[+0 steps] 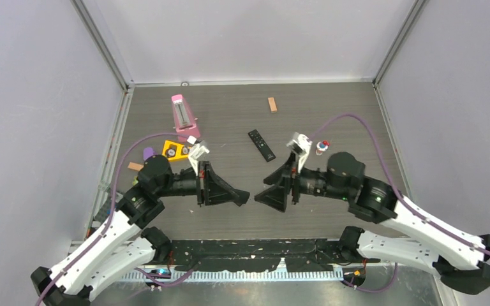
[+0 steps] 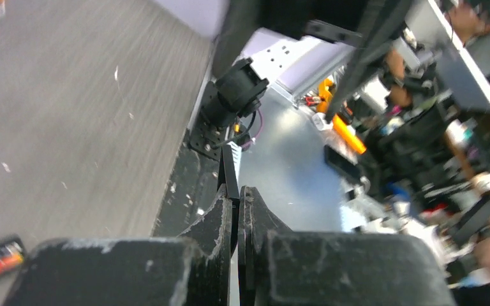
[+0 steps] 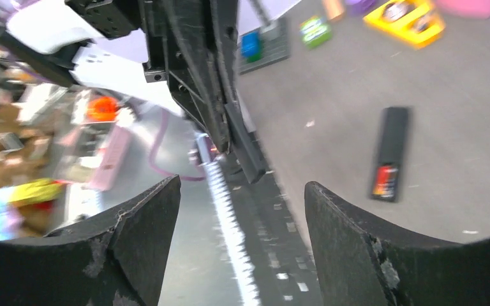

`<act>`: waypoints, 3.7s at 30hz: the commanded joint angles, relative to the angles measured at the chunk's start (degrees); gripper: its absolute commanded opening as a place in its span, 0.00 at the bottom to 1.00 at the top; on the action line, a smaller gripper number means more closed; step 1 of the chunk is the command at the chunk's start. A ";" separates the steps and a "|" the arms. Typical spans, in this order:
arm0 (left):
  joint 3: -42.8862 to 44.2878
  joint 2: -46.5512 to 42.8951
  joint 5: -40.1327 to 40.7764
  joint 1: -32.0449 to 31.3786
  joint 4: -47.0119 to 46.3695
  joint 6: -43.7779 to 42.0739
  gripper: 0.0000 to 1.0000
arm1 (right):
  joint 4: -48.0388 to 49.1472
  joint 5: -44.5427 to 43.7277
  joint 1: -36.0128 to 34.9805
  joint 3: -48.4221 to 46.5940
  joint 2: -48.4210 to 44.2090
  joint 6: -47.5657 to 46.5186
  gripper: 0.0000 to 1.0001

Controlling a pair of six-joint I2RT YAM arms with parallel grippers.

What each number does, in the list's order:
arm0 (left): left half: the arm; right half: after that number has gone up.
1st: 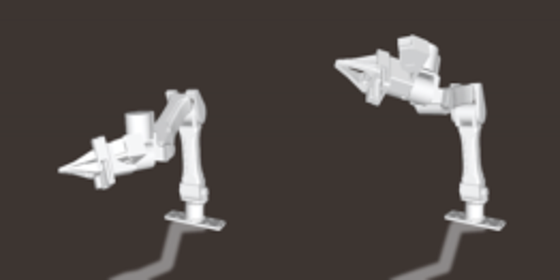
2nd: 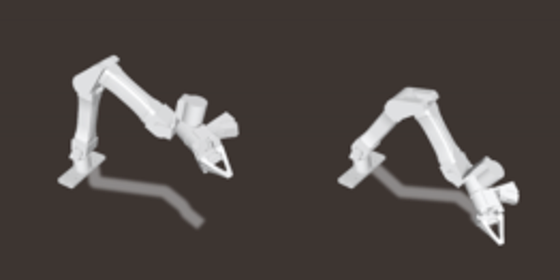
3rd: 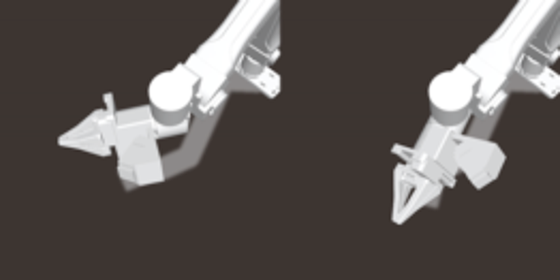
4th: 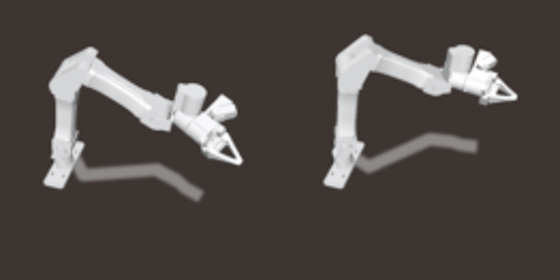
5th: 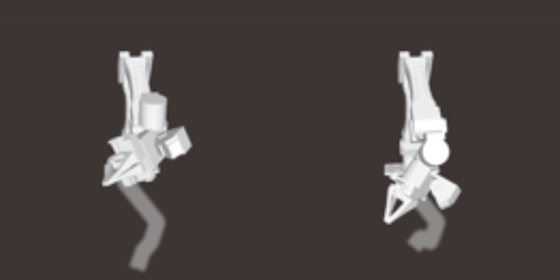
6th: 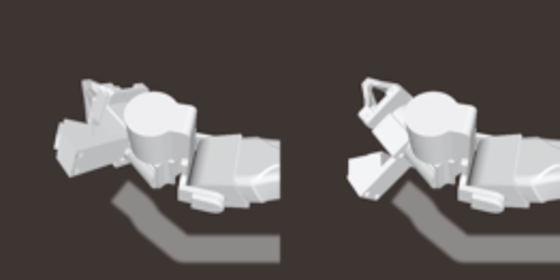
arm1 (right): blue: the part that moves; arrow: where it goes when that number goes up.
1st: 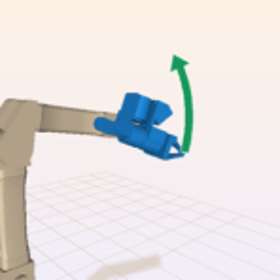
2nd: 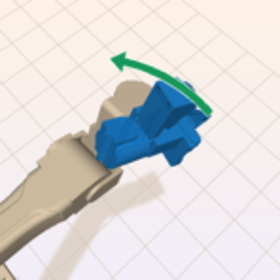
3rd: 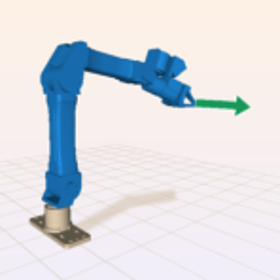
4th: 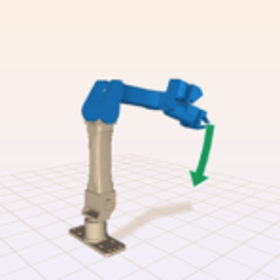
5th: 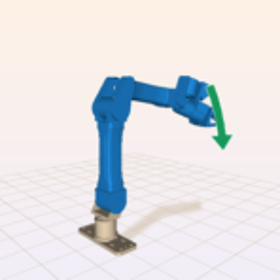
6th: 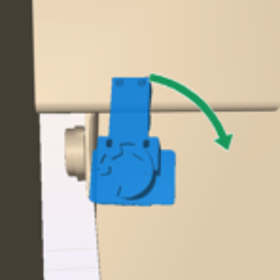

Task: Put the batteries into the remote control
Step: Adjust the battery cover.

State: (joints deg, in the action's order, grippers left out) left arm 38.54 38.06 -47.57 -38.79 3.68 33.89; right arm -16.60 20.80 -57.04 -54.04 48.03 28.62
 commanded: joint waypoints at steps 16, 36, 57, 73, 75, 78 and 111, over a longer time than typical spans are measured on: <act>0.71 1.25 5.79 0.11 10.05 31.48 0.00 | 22.72 -49.67 -34.18 14.23 0.32 -48.83 0.87; 0.43 1.66 2.11 0.11 12.21 27.30 0.00 | 13.57 -46.84 -34.72 7.18 6.94 -49.07 0.73; 0.57 -1.70 1.50 0.10 12.78 27.80 0.00 | 12.55 -39.81 -32.31 6.61 7.80 -47.03 0.51; -0.04 -0.58 2.12 0.11 12.63 27.74 0.00 | 14.85 -41.33 -32.28 7.44 5.41 -46.76 0.67; 0.02 -0.22 2.03 0.11 12.41 27.68 0.00 | 15.32 -40.56 -32.26 7.72 4.99 -47.09 0.65; -0.03 0.02 1.95 0.11 12.10 27.77 0.00 | 15.89 -39.95 -32.26 7.93 4.72 -47.46 0.57; 1.35 -2.94 18.59 0.20 21.05 14.02 0.82 | 10.76 -43.24 -32.03 11.38 5.43 -31.92 0.32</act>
State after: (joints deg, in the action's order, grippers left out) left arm 37.58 37.41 -40.40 -38.72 19.22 56.18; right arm -5.17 -20.12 -89.38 -45.17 54.61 -12.86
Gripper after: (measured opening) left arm 0.788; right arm 0.475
